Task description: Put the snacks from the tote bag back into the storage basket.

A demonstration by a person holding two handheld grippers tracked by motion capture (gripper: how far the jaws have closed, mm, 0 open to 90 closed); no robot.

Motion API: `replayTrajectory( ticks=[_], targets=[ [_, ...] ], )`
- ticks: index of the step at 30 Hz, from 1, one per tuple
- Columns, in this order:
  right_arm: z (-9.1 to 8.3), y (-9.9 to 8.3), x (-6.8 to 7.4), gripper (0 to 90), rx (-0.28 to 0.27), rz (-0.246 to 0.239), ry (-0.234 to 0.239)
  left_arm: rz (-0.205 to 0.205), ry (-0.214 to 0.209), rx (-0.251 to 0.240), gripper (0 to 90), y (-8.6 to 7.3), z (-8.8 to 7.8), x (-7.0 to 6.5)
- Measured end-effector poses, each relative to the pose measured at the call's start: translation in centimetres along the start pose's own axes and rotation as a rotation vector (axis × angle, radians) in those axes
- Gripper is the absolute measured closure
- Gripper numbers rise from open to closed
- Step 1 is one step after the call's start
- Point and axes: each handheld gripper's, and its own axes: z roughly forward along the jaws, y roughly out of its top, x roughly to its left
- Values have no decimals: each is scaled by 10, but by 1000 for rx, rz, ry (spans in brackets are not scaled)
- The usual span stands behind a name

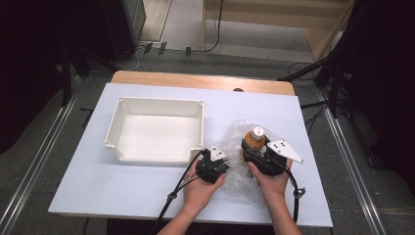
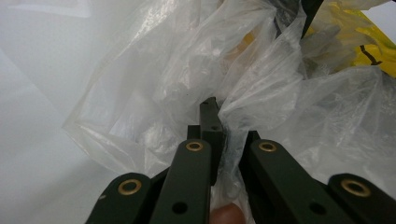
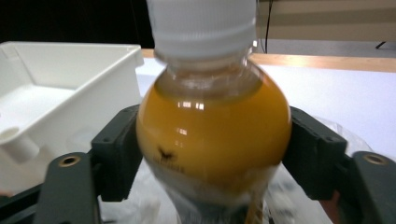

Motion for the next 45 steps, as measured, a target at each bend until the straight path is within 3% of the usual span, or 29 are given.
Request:
replayTrajectory(
  ticks=[9, 13, 16, 21, 26, 34, 41, 45],
  targets=[
    [1, -5, 1, 291, -18, 5, -4, 0, -4, -5, 891, 0, 0, 0],
    [4, -11, 0, 281, 15, 3, -13, 2, -1, -5, 890, 0, 0, 0],
    [4, -12, -2, 317, 10, 5, 4, 0, -1, -6, 891, 0, 0, 0],
    [2, -9, 1, 332, 25, -7, -10, -5, -4, -21, 886, -1, -2, 0],
    [-7, 8, 4, 334, 12, 6, 0, 18, -1, -38, 866, -2, -3, -2],
    [-26, 39, 13, 333, -36, -22, 38, 2, -9, -39, 869, -1, -3, 0],
    [-33, 49, 13, 333, -48, -8, 54, 26, -20, -106, 739, -3, -11, -2],
    [-33, 49, 12, 333, -40, 1, 53, 21, -43, -180, 625, -4, -21, 0]
  ],
)
